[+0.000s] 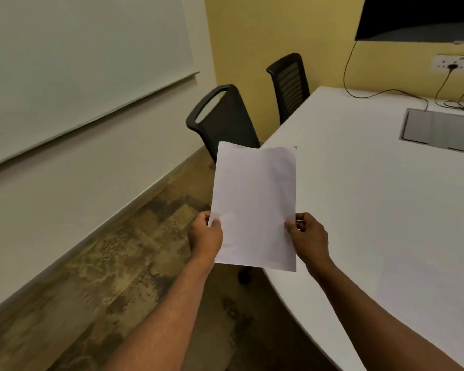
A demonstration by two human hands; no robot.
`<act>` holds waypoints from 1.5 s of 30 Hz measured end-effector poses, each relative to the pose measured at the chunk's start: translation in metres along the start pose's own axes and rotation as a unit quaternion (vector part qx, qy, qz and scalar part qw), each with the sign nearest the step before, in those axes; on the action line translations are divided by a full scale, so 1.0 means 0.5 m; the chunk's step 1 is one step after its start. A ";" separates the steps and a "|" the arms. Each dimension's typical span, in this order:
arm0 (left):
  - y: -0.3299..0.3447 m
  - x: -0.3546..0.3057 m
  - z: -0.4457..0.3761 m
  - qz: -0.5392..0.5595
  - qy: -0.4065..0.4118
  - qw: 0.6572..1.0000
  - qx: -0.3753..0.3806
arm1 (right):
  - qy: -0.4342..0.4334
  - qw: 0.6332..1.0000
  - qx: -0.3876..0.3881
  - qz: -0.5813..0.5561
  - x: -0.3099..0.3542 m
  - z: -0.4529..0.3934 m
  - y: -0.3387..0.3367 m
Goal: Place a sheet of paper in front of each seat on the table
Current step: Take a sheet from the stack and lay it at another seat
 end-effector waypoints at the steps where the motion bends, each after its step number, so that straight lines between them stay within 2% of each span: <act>1: -0.017 -0.004 -0.024 -0.002 0.007 1.000 0.000 | -0.004 1.000 -0.003 -0.003 0.021 -0.002 0.014; 9: -0.176 -0.073 -0.353 -0.001 0.091 0.996 0.001 | -0.081 0.994 -0.054 -0.043 0.323 -0.058 0.200; 18: -0.168 -0.148 -0.725 0.034 0.161 0.986 0.022 | -0.130 0.983 -0.078 -0.100 0.596 -0.224 0.337; 28: -0.061 -0.221 -1.151 0.042 0.211 0.974 0.068 | -0.154 0.974 -0.111 -0.122 0.852 -0.503 0.419; 33: 0.021 -0.254 -1.323 0.003 0.261 0.959 0.112 | -0.125 0.977 -0.115 -0.126 0.924 -0.616 0.443; 39: 0.169 -0.298 -1.531 0.028 0.302 0.938 0.166 | -0.119 0.969 -0.173 -0.130 1.004 -0.767 0.447; 45: 0.342 -0.375 -1.741 0.081 0.354 0.903 0.231 | -0.124 0.948 -0.259 -0.138 1.109 -0.940 0.425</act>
Point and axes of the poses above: each hand's wrist, its own z-axis away from the middle knuckle, its own y-axis out of the palm, x = y × z, the point moved 7 cm from there along -z, towards the middle knuckle, and after that the axes turned 15 degrees about y, right-handed, at the moved point
